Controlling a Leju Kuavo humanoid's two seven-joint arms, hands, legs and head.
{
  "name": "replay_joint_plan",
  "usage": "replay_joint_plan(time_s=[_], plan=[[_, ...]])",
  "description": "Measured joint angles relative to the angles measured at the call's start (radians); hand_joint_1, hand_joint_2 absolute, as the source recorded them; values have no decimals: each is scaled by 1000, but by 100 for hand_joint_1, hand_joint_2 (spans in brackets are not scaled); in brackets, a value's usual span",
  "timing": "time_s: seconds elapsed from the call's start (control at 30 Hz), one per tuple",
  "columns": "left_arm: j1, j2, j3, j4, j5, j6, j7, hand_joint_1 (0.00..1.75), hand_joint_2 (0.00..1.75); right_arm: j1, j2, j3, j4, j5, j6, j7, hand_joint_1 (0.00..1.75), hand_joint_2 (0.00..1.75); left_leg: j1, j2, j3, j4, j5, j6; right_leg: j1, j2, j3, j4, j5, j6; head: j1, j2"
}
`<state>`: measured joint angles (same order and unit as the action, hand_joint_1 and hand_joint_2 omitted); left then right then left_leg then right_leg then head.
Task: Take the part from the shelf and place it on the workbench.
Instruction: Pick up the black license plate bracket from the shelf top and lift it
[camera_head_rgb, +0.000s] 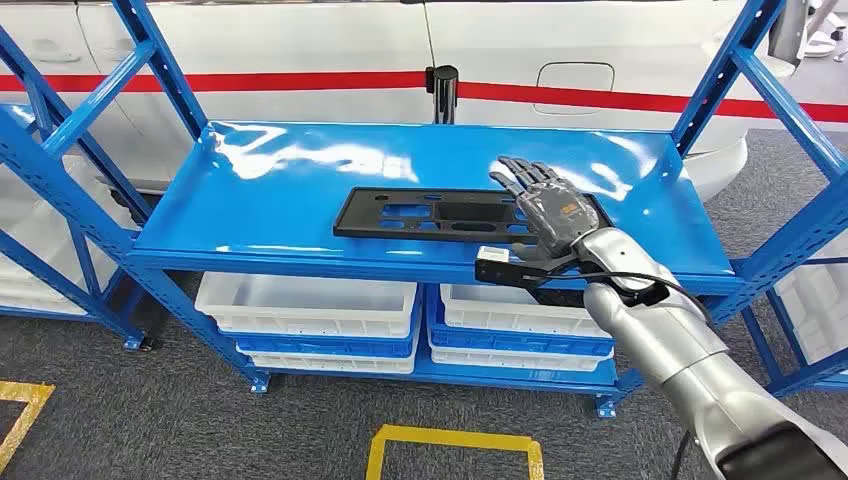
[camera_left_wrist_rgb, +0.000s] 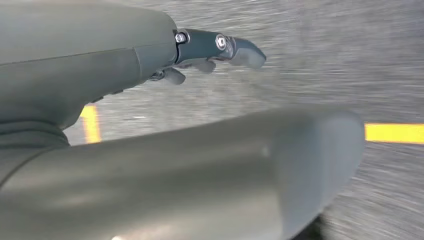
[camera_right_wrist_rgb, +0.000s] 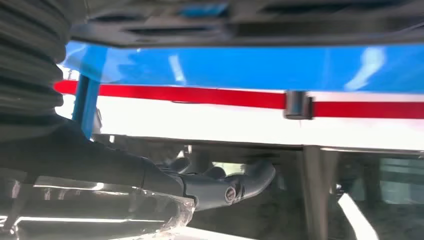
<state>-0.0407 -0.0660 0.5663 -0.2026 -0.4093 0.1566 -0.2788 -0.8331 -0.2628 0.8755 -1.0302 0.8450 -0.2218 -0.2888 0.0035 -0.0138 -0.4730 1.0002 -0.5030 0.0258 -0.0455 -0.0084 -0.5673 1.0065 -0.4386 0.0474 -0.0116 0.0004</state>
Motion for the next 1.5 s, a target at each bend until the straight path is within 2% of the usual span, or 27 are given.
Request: replay_joint_plan(time_s=[0.07,0.1,0.13,0.2,0.23,0.27,0.3,0.37,0.43,0.53,0.6,0.63,0.7,0.73,0.77,0.8,0.87,0.93,1.0,1.07,1.13,1.2,1.27,1.3,1.4,1.43,1.5], plan=[[-2,-1,8,0,9,7,-62,0,0,-1,-4,0,-3,-1,-1,0,119,175,3,4,-41,60,16,-4,-2,3,6,-5,-3,-6,0,0],[-4,-1,17,0,18,21,-119,0,0,-1,-9,-1,-5,-3,-2,0,119,175,6,6,-84,120,19,-9,-4,5,11,-8,-6,-12,-1,0],[-4,-2,28,0,26,46,-170,0,0,0,-14,-1,-6,-7,-4,0,127,175,7,8,-134,185,9,-13,-3,6,17,-10,-12,-20,-1,0],[-5,-4,49,0,38,98,-236,0,0,7,-23,-2,-8,-16,-7,-2,137,175,9,10,-223,273,-44,-21,-2,8,30,-11,-27,-33,-1,0],[-5,-5,58,0,39,110,-255,0,0,10,-27,-3,-8,-20,-9,-3,140,175,9,10,-252,283,-64,-22,-2,9,40,-11,-36,-36,-1,0],[-5,-6,64,0,39,109,-268,0,0,12,-31,-5,-9,-24,-10,-5,144,175,10,11,-267,266,-63,-22,-2,11,51,-11,-46,-36,-1,0],[-5,-6,69,0,37,103,-277,0,0,14,-34,-7,-10,-27,-11,-7,146,175,11,11,-268,223,-36,-20,-3,12,64,-11,-56,-34,-2,0],[-5,-6,77,0,33,95,-279,0,0,14,-38,-11,-11,-32,-12,-10,144,175,10,12,-248,93,78,-12,-1,14,87,-12,-76,-28,-1,0],[-6,-6,83,0,30,90,-270,0,0,13,-39,-13,-12,-34,-8,-12,140,175,6,11,-235,15,150,-1,6,19,95,-13,-97,-17,-2,0],[-9,-8,91,1,27,75,-262,0,0,8,-41,-15,-12,-33,14,-12,142,175,2,8,-224,3,158,9,14,21,108,-24,-119,0,-1,0],[-12,-9,93,0,22,72,-258,0,0,3,-44,-15,-9,-29,23,-14,151,175,2,7,-206,-5,159,20,16,18,100,13,-138,4,0,0],[-13,-10,94,0,19,71,-257,0,0,1,-46,-14,-6,-28,25,-15,155,175,1,6,-198,-8,156,26,18,17,74,64,-156,0,1,0],[-16,-11,95,0,17,63,-256,0,0,1,-50,-10,4,-26,27,-16,165,175,-8,5,-188,-7,143,38,22,16,-18,202,-199,-14,3,0],[-16,-11,96,0,16,59,-256,0,0,4,-52,-8,10,-25,28,-17,160,175,-13,2,-182,-7,137,42,25,16,-59,248,-205,-16,3,0],[-16,-11,96,0,15,56,-255,0,0,7,-54,-6,13,-25,28,-18,137,175,-19,-1,-175,-7,130,46,29,16,-85,259,-192,-16,4,0],[-15,-11,96,0,13,57,-254,0,0,10,-55,-4,15,-24,27,-19,124,175,-24,-4,-166,-6,122,48,33,16,-89,227,-159,-12,4,0],[-15,-13,96,1,11,61,-253,0,0,10,-56,-4,17,-23,25,-20,58,175,-33,-9,-147,-6,108,49,46,17,-60,96,-66,-14,4,0],[-15,-16,97,1,10,65,-254,0,87,8,-60,-4,18,-22,18,-20,10,175,-39,-15,-139,-3,98,47,54,18,-33,8,-5,-30,1,0],[-15,-16,98,2,8,72,-255,0,175,6,-62,-5,18,-24,10,-20,0,175,-41,-19,-138,-1,92,42,54,19,-25,-7,5,-43,-1,0],[-15,-14,101,0,6,80,-255,0,175,1,-59,-8,18,-27,6,-20,0,175,-40,-17,-143,9,79,32,42,18,-15,-14,6,-51,-2,0],[-17,-14,103,-1,3,87,-254,0,175,-4,-56,-10,17,-28,5,-19,0,175,-32,-9,-175,80,40,13,32,15,-2,-22,3,-61,-6,0],[-17,-16,103,-1,2,89,-252,0,87,-7,-54,-11,17,-28,4,-19,0,175,-14,1,-241,209,-11,-6,32,13,4,-23,-2,-69,-10,0],[-16,-16,104,-1,2,89,-247,0,0,-5,-52,-11,17,-28,4,-18,0,175,4,8,-285,272,-14,-22,31,13,7,-22,-5,-68,-10,0],[-16,-16,104,-1,1,90,-242,0,0,-4,-50,-11,18,-27,4,-18,0,175,11,11,-278,247,12,-28,29,14,10,-22,-8,-66,-10,0],[-18,-15,105,-1,-7,93,-205,0,0,-5,-46,-12,18,-23,4,-15,0,175,21,14,-184,52,102,-35,27,15,20,-22,-18,-51,-10,0],[-19,-14,106,-1,-10,93,-191,0,0,-6,-45,-12,18,-20,5,-14,0,175,19,13,-161,12,110,-32,28,15,20,-21,-20,-45,-10,0],[-20,-15,107,0,-14,91,-174,0,0,-7,-43,-12,18,-16,5,-13,0,175,12,11,-149,-6,105,-26,38,15,17,-18,-24,-39,-10,0]])
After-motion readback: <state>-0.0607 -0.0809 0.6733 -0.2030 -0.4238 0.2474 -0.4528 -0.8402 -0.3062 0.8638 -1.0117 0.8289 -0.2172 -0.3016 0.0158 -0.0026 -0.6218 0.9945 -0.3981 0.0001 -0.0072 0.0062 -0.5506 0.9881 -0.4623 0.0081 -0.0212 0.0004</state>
